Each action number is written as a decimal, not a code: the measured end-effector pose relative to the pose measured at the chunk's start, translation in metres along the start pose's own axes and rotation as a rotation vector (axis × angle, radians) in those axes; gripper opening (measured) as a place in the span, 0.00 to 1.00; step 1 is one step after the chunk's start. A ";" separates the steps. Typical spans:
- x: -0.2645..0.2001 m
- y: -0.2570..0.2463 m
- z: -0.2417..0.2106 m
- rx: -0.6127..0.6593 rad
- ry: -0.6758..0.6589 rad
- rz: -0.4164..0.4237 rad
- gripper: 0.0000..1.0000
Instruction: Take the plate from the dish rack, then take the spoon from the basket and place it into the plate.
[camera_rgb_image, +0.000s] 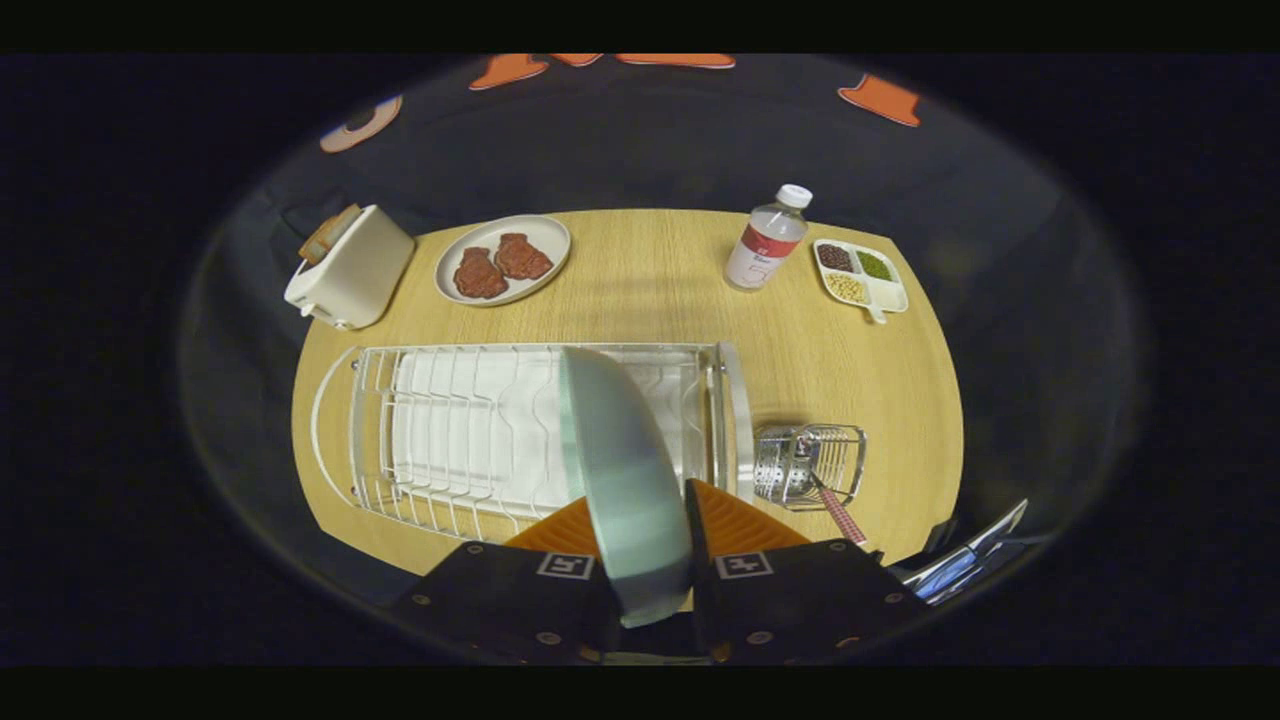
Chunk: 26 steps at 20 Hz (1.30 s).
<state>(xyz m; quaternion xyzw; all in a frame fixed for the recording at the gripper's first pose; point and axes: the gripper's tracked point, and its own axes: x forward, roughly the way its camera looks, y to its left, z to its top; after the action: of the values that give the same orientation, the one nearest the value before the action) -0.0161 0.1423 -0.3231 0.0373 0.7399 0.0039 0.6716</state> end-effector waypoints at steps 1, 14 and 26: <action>-0.007 0.000 -0.003 0.022 -0.002 0.029 0.29; -0.043 -0.047 -0.090 0.094 -0.013 0.110 0.28; -0.016 -0.060 -0.187 0.108 0.089 0.196 0.28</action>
<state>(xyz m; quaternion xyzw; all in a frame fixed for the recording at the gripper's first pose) -0.2038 0.0900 -0.2925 0.1452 0.7610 0.0312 0.6315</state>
